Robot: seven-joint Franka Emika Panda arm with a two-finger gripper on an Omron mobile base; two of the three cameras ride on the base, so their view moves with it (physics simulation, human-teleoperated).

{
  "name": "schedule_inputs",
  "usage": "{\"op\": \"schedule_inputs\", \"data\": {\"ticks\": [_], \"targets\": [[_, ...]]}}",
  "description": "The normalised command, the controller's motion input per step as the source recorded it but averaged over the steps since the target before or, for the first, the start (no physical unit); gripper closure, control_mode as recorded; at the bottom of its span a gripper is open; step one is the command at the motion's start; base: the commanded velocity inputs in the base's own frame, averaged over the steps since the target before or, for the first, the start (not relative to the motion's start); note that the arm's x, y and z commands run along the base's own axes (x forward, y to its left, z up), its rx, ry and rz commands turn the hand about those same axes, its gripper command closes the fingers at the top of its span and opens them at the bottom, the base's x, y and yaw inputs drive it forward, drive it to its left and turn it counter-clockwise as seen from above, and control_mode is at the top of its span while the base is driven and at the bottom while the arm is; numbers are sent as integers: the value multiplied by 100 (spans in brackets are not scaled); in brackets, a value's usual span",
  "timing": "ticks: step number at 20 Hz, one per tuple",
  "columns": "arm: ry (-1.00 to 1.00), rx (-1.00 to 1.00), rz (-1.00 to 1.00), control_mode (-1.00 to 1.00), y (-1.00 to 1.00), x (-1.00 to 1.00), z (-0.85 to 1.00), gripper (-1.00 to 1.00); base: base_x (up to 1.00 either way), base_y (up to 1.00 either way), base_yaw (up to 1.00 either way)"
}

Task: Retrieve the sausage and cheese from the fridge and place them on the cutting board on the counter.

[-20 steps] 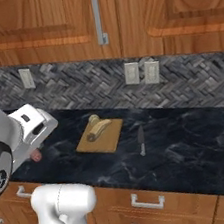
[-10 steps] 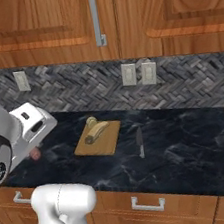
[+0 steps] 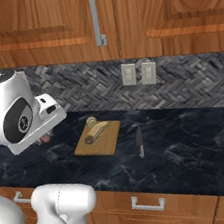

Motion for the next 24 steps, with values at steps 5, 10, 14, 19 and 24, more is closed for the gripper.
{"op": "schedule_inputs", "data": {"ticks": [5,10,14,19,24], "targets": [[9,0,-1,-100,-14,100,-44,100,0,0,0],[0,5,-10,-100,-43,100,-50,100,0,0,0],[0,8,-26,-100,-47,78,-38,100,0,0,0],[0,2,-29,-100,-30,69,-28,100,0,0,0],[3,1,-42,-100,0,44,-22,100,0,0,0]]}}
